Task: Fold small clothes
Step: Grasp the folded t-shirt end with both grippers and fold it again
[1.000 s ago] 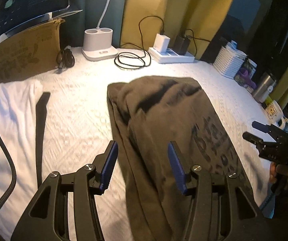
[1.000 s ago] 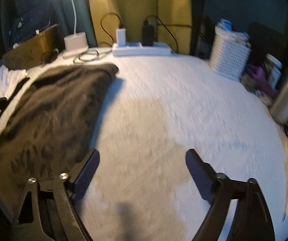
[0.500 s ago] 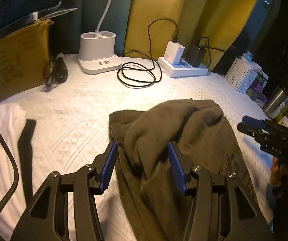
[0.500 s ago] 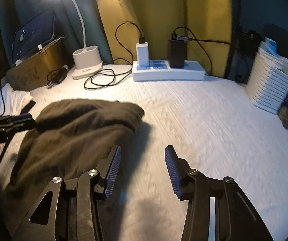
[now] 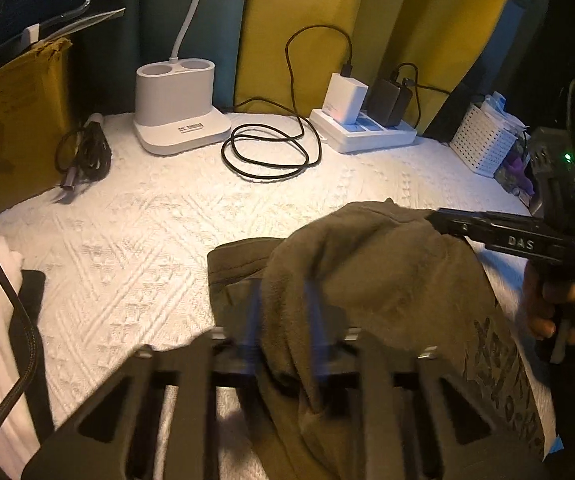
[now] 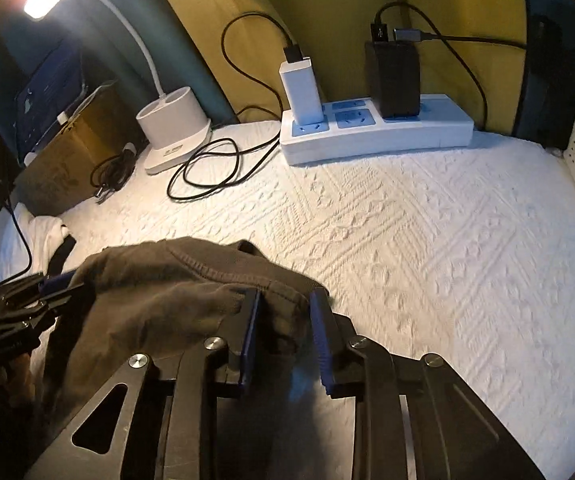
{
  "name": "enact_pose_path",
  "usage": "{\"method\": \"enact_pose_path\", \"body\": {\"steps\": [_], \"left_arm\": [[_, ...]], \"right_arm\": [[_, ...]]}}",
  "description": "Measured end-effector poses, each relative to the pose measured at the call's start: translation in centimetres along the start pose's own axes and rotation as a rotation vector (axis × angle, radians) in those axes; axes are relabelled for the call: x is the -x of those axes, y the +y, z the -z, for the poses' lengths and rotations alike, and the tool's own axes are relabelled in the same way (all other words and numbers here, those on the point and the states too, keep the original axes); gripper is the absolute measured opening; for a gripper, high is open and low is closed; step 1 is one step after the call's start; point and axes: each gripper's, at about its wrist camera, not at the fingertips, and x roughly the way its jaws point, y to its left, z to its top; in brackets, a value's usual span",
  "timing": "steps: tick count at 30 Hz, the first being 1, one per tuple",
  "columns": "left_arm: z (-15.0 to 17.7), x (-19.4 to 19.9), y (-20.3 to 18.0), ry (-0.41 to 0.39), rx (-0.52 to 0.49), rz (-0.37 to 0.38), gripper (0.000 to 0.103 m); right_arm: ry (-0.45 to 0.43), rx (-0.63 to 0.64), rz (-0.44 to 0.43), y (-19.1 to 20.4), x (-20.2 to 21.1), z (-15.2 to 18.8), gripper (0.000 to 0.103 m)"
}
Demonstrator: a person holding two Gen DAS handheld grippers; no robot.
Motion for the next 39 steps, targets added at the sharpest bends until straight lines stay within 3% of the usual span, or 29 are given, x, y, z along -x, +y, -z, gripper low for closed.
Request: {"method": "enact_pose_path", "body": {"steps": [9, 16, 20, 21, 23, 25, 26, 32, 39], "left_arm": [[-0.5, -1.1, 0.9, 0.014, 0.018, -0.029, 0.006], [-0.9, 0.3, 0.7, 0.025, 0.046, -0.039, 0.013], [-0.6, 1.3, 1.0, -0.001, 0.078, -0.034, 0.059], [-0.5, 1.5, 1.1, -0.008, 0.089, -0.031, 0.062], [-0.4, 1.5, 1.2, -0.001, 0.093, -0.032, 0.063], [-0.2, 1.1, 1.2, 0.017, 0.093, -0.038, 0.063], [-0.1, 0.8, 1.1, 0.028, 0.091, -0.038, 0.063], [0.5, 0.0, 0.8, 0.060, 0.085, -0.029, 0.063], [0.7, -0.8, 0.8, 0.066, 0.070, -0.010, 0.078]], "right_arm": [[0.000, 0.028, -0.005, 0.0, -2.8, -1.9, 0.021], [0.001, 0.040, 0.065, 0.4, -1.1, -2.2, 0.021], [-0.006, 0.054, 0.092, 0.7, 0.2, -1.7, 0.021], [-0.002, 0.056, 0.093, 0.8, 0.5, -1.5, 0.022], [0.003, 0.062, 0.099, 1.0, 0.7, -1.0, 0.029], [-0.004, 0.060, 0.117, 1.1, 1.0, -0.4, 0.087], [-0.015, 0.064, 0.128, 1.1, 1.2, -0.2, 0.091], [0.001, 0.044, 0.093, 0.6, 1.8, 1.0, 0.091], [0.004, 0.046, 0.009, 1.2, 1.0, 2.0, 0.091]]}}
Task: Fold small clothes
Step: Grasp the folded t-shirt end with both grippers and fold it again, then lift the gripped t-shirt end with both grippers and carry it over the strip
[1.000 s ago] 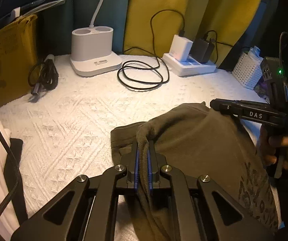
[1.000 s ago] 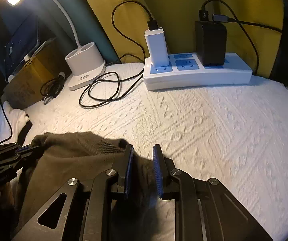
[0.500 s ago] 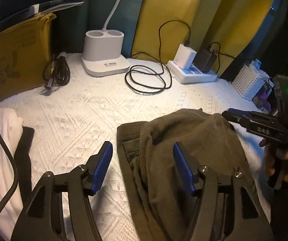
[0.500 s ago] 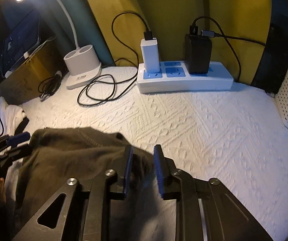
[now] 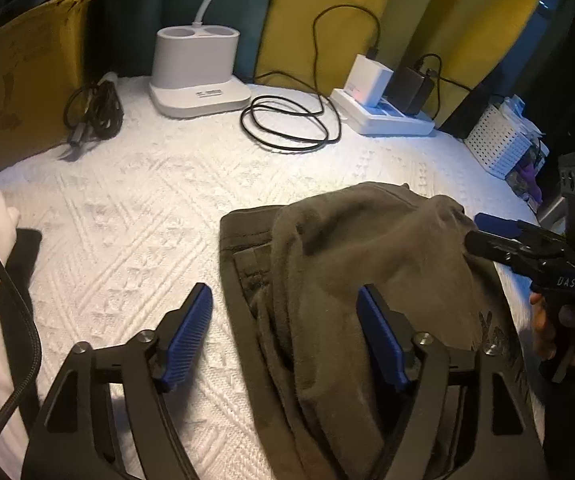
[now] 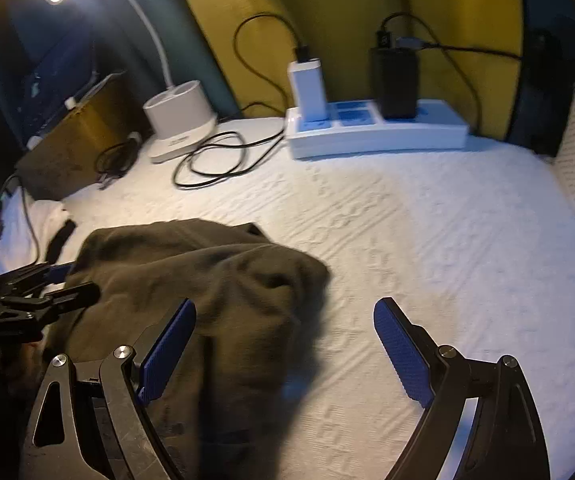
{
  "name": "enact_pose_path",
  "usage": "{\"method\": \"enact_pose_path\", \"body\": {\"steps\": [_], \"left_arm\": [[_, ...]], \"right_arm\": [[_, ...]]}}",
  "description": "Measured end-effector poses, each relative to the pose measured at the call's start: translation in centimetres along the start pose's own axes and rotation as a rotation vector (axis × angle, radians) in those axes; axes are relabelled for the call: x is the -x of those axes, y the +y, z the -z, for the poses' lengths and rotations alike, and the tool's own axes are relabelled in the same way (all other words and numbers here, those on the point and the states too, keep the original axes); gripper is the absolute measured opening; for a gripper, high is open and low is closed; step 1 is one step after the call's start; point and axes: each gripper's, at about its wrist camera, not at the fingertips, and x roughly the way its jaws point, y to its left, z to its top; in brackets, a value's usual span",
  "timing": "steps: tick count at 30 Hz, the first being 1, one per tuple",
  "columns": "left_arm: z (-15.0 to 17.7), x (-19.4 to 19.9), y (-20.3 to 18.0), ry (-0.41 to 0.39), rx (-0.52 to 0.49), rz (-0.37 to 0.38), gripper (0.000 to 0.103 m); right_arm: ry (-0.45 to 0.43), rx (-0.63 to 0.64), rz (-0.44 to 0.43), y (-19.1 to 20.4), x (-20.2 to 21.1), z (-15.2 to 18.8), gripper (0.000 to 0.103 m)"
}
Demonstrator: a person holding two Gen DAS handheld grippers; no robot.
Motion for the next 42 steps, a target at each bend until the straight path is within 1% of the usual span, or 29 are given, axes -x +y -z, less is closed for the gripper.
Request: {"method": "enact_pose_path", "body": {"steps": [2, 4, 6, 7, 8, 9, 10, 11, 12, 13, 14, 15, 16, 18, 21, 25, 29, 36, 42], "left_arm": [[-0.1, -0.3, -0.4, -0.004, -0.024, -0.011, 0.078], [-0.3, -0.6, -0.9, 0.002, -0.051, 0.005, 0.077], [-0.4, -0.9, -1.7, 0.006, -0.087, 0.016, 0.077], [-0.4, -1.0, -2.0, 0.006, -0.103, 0.017, 0.074], [-0.4, -1.1, -2.2, 0.006, -0.112, 0.015, 0.068], [-0.4, -1.2, -2.6, 0.006, -0.118, 0.023, 0.057], [-0.5, -1.3, -2.9, 0.010, -0.124, 0.038, 0.050], [-0.5, -1.4, -3.1, 0.010, -0.133, 0.049, 0.040], [-0.5, -1.6, -3.4, 0.014, -0.141, 0.055, 0.032], [-0.6, -1.7, -3.6, 0.015, -0.148, 0.054, 0.031], [-0.6, -1.6, -3.8, 0.014, -0.150, 0.052, 0.026], [-0.7, -1.5, -3.9, 0.011, -0.150, 0.055, 0.023], [-0.7, -1.4, -4.0, 0.007, -0.151, 0.055, 0.023], [-0.8, -0.8, -4.2, -0.013, -0.147, 0.063, 0.021], [-0.9, 0.7, -4.6, -0.056, -0.151, 0.067, 0.021], [-0.9, 2.9, -5.5, -0.106, -0.165, 0.050, 0.021], [-0.6, 5.6, -6.6, -0.168, -0.184, 0.050, 0.020], [0.4, 10.8, -8.5, -0.275, -0.220, 0.059, 0.020], [1.4, 14.7, -9.8, -0.357, -0.239, 0.072, 0.020]], "right_arm": [[0.003, 0.019, -0.006, 0.5, -0.6, 0.1, 0.091], [0.009, 0.031, -0.022, 1.0, -1.3, 0.3, 0.089], [-0.004, 0.050, -0.022, 1.5, -1.8, 0.5, 0.084], [-0.010, 0.067, -0.024, 2.0, -2.1, 0.6, 0.078], [-0.017, 0.083, -0.019, 2.3, -2.2, 0.6, 0.076], [-0.020, 0.096, -0.013, 2.7, -2.4, 0.6, 0.069], [-0.019, 0.107, -0.012, 3.0, -2.6, 0.6, 0.063], [-0.019, 0.117, -0.014, 3.2, -2.6, 0.6, 0.060], [-0.037, 0.141, -0.015, 3.4, -2.7, 0.5, 0.053], [-0.037, 0.142, -0.023, 3.5, -2.8, 0.4, 0.047], [-0.036, 0.141, -0.033, 3.5, -2.9, 0.4, 0.043], [-0.036, 0.141, -0.042, 3.6, -2.8, 0.3, 0.036], [-0.037, 0.140, -0.052, 3.7, -2.7, 0.4, 0.030], [-0.048, 0.144, -0.057, 3.9, -2.2, 0.4, 0.025], [-0.082, 0.147, -0.057, 4.2, -0.8, 0.4, 0.024], [-0.143, 0.157, -0.059, 5.1, 2.2, 0.5, 0.024], [-0.198, 0.170, -0.055, 6.1, 5.2, 1.0, 0.023], [-0.303, 0.188, -0.037, 8.1, 11.1, 2.3, 0.023], [-0.381, 0.211, -0.024, 9.7, 15.4, 3.8, 0.023]]}}
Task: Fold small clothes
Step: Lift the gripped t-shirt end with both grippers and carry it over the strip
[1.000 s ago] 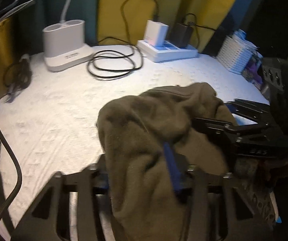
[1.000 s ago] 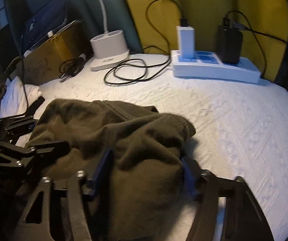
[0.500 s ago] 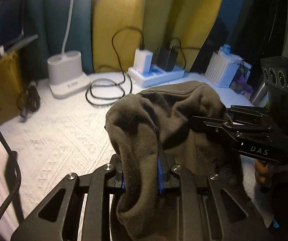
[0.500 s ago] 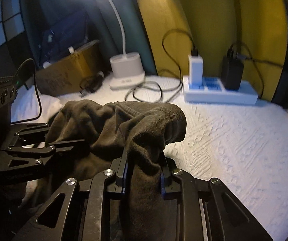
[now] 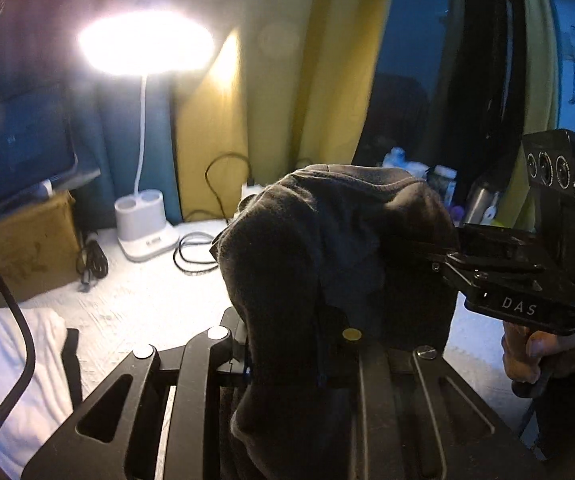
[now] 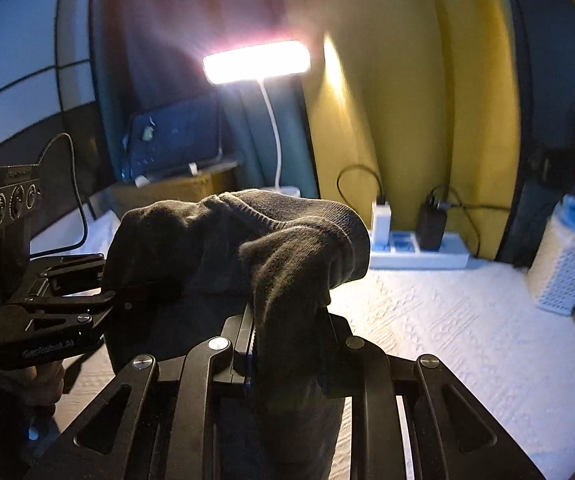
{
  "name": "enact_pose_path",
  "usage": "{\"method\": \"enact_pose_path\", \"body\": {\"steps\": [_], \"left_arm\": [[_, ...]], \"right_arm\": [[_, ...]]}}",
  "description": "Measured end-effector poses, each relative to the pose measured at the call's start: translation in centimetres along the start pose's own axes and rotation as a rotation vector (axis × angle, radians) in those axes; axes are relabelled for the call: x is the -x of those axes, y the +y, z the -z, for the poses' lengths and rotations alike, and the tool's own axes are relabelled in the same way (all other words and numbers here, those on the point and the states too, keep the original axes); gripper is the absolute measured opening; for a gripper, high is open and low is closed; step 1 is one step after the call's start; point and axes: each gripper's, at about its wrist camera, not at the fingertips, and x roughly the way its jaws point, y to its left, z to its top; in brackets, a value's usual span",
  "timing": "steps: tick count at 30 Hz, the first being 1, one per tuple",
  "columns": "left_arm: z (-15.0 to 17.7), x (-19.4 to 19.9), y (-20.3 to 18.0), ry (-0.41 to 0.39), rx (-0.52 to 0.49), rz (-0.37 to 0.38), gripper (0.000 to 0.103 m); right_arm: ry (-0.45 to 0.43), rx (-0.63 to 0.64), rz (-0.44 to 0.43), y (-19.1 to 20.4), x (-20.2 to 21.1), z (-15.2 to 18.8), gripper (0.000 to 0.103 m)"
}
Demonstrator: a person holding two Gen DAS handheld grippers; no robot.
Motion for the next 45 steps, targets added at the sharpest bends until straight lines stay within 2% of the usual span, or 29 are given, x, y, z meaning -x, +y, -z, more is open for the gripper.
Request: {"method": "enact_pose_path", "body": {"steps": [15, 20, 27, 37, 45], "left_arm": [[-1.1, 10.3, -3.0, -0.201, -0.067, -0.029, 0.020], [-1.0, 13.4, -3.4, -0.253, -0.078, -0.054, 0.019], [-0.8, 16.9, -2.0, -0.312, -0.084, -0.097, 0.019], [0.7, 21.2, -0.2, -0.342, -0.085, -0.178, 0.019], [2.8, 22.1, 1.6, -0.309, -0.049, -0.222, 0.019]], "right_arm": [[-0.198, 0.131, 0.023, 6.5, 10.0, -2.2, 0.023], [-0.250, 0.165, 0.010, 8.9, 12.3, -2.8, 0.022], [-0.300, 0.208, -0.018, 12.3, 14.1, -3.6, 0.022], [-0.330, 0.276, -0.096, 17.9, 15.5, -3.9, 0.022], [-0.277, 0.294, -0.150, 20.3, 13.9, -2.6, 0.022]]}}
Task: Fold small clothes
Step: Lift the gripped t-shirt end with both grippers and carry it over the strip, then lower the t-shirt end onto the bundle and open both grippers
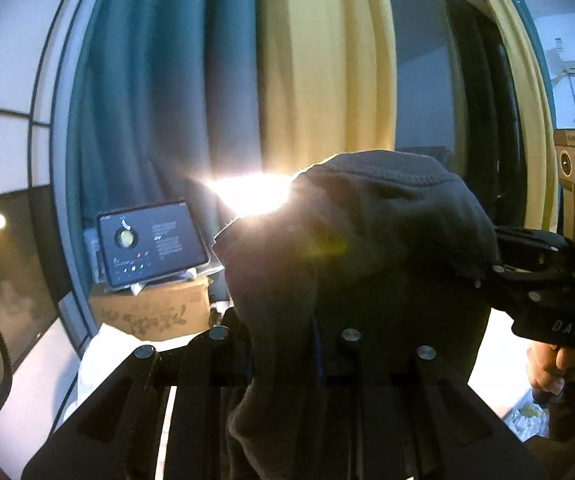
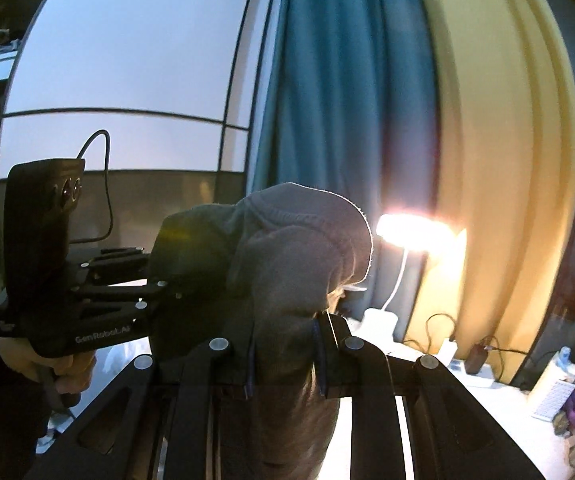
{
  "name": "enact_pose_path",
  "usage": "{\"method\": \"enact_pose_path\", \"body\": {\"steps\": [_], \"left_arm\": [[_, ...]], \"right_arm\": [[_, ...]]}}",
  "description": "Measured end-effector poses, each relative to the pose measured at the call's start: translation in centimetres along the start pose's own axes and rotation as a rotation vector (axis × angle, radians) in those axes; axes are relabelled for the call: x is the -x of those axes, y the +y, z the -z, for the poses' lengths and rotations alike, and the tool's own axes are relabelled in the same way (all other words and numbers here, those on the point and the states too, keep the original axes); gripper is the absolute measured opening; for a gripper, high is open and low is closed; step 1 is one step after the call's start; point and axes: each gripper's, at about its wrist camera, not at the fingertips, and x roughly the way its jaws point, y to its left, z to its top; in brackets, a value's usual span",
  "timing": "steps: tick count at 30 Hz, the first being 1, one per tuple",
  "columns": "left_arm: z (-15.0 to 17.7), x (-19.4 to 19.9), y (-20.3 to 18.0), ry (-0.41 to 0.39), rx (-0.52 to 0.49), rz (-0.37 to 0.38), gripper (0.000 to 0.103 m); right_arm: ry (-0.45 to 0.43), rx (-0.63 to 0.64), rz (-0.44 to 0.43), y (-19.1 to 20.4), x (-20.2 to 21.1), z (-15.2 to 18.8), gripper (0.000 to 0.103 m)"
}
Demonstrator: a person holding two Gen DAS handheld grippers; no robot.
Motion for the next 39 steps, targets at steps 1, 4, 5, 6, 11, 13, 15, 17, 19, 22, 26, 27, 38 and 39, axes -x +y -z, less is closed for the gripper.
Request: {"method": "enact_pose_path", "body": {"steps": [1, 4, 5, 6, 11, 13, 15, 17, 19, 22, 26, 27, 38, 39], "left_arm": [[0.2, -0.2, 0.3, 0.008, 0.006, -0.003, 0.019], [0.8, -1.0, 0.6, 0.032, 0.013, -0.002, 0.019], [0.9, -1.3, 0.7, 0.037, 0.012, 0.000, 0.019], [1.1, -1.8, 0.8, 0.046, 0.014, 0.002, 0.019], [1.7, -3.6, 1.1, 0.079, 0.022, 0.010, 0.019], [2.0, -4.5, 1.4, 0.097, 0.029, 0.015, 0.019], [2.2, -5.4, 1.8, 0.115, 0.035, 0.019, 0.019], [2.5, -6.4, 2.2, 0.134, 0.040, 0.024, 0.019], [2.8, -7.7, 2.5, 0.157, 0.043, 0.029, 0.019], [3.1, -9.7, 3.1, 0.190, 0.047, 0.040, 0.019], [3.9, -12.0, 3.8, 0.235, 0.053, 0.052, 0.019], [4.2, -12.8, 4.0, 0.251, 0.056, 0.055, 0.019], [7.0, -19.3, 6.3, 0.359, 0.108, 0.077, 0.019], [7.3, -20.1, 6.5, 0.372, 0.111, 0.077, 0.019]], "right_arm": [[0.009, -0.004, -0.003, 0.1, -0.4, 0.2, 0.022], [0.034, -0.021, -0.005, -0.2, -1.5, 0.9, 0.022], [0.038, -0.025, -0.002, -0.3, -1.8, 1.0, 0.022], [0.043, -0.030, 0.000, -0.4, -2.1, 1.2, 0.022], [0.073, -0.059, 0.012, -1.6, -4.0, 2.0, 0.022], [0.089, -0.060, 0.021, -1.9, -5.4, 2.2, 0.022], [0.102, -0.068, 0.021, -2.3, -6.4, 2.5, 0.022], [0.117, -0.082, 0.022, -3.0, -7.5, 2.9, 0.022], [0.134, -0.097, 0.022, -3.8, -8.6, 3.4, 0.022], [0.152, -0.096, 0.031, -4.9, -10.1, 4.2, 0.022], [0.183, -0.126, 0.030, -6.3, -12.3, 5.3, 0.022], [0.191, -0.132, 0.029, -6.6, -12.9, 5.6, 0.022], [0.296, -0.169, 0.037, -9.8, -19.6, 9.1, 0.022], [0.306, -0.172, 0.039, -10.0, -20.1, 9.4, 0.022]]}}
